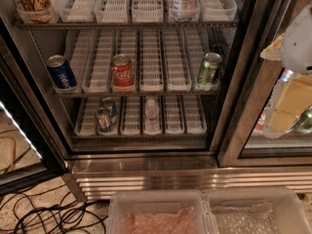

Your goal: Pick green can from middle shelf of fridge

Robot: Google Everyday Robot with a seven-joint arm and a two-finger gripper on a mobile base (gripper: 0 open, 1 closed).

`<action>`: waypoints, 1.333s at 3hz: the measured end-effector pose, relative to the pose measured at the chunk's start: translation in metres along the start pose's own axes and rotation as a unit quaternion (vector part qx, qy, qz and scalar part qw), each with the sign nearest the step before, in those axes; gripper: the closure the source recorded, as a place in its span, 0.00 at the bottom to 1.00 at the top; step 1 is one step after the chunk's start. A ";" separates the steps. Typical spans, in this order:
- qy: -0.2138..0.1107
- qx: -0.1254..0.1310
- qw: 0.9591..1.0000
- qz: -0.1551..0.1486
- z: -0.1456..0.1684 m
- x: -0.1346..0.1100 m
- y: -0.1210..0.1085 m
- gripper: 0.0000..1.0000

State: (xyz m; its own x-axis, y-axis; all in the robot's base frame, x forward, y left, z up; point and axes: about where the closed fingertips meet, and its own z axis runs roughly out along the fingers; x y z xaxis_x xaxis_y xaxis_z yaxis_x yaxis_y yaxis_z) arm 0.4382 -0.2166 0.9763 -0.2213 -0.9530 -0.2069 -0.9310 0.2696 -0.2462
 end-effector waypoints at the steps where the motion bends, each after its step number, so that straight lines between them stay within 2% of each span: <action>1: -0.001 -0.004 1.000 0.000 0.003 -0.001 0.003 0.00; 3: 0.006 0.004 1.000 -0.008 -0.004 -0.003 0.001 0.00; 4: -0.006 -0.004 1.000 0.008 0.012 -0.007 0.020 0.00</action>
Offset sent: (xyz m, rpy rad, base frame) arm -0.0054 0.0040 -0.0143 0.0106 0.0460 0.0039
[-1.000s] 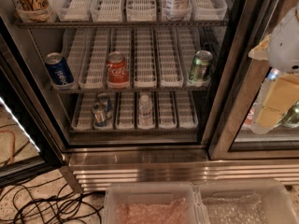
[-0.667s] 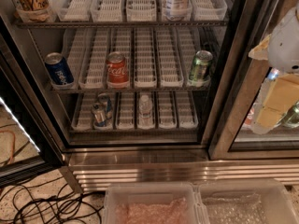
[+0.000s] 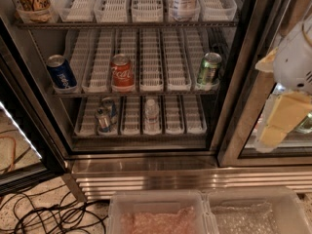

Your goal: Pick green can from middle shelf of fridge

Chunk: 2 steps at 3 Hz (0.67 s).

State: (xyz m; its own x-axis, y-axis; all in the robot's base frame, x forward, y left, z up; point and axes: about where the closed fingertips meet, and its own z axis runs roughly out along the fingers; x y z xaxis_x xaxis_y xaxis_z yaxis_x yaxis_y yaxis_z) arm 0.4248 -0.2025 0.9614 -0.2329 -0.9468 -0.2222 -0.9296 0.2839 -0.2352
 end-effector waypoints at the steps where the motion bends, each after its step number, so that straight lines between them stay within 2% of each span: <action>1: -0.003 -0.022 0.999 0.047 0.050 0.004 0.017 0.00; 2: 0.012 -0.043 0.994 0.097 0.092 0.014 0.027 0.00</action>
Offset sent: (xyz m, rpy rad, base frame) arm 0.0000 0.0087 -0.1521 0.0653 0.2043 -0.2909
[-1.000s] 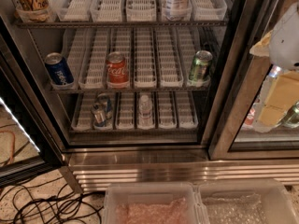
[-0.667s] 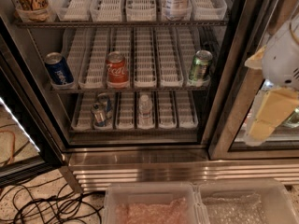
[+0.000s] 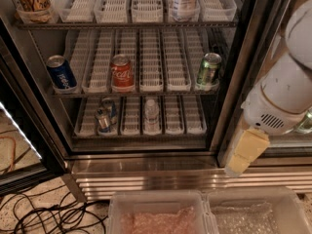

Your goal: Pick green can from middle shelf of fridge

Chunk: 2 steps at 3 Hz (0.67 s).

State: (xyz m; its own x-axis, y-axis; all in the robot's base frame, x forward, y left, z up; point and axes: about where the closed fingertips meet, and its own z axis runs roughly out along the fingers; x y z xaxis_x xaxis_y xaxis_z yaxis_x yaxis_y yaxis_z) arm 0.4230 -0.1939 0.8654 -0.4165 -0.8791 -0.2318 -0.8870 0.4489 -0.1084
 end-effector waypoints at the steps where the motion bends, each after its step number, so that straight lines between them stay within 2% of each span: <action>1: 0.001 -0.001 1.000 0.008 0.002 0.001 0.001 0.00; 2: -0.003 0.001 1.000 0.015 0.010 -0.002 0.009 0.00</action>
Offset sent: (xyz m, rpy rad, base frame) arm -0.0098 0.0188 -0.0229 0.0236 0.0000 -0.0454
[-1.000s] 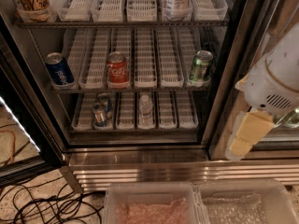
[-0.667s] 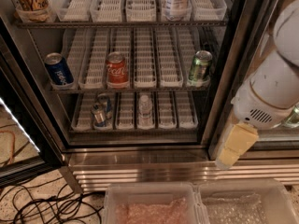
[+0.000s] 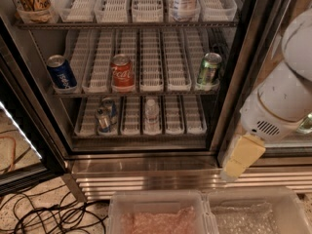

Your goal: Pick green can from middle shelf of fridge

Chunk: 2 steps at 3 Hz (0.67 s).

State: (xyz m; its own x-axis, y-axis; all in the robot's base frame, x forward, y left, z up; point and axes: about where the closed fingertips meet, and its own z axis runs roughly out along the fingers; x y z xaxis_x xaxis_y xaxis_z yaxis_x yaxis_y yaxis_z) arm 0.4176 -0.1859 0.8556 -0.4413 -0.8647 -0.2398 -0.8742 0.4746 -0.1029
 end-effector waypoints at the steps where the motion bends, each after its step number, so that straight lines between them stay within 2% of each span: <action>1: -0.035 0.000 0.998 0.061 0.028 -0.010 -0.002 0.00; 2: -0.071 0.027 0.986 0.146 0.054 -0.022 -0.031 0.00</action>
Offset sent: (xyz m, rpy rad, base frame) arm 0.0938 0.0078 -0.0685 0.2583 -0.1208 -0.5447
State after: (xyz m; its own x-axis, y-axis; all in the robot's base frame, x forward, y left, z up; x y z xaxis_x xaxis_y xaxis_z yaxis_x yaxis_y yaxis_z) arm 0.4653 -0.1724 0.8124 -0.6368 -0.6594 -0.3997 -0.6997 0.7119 -0.0597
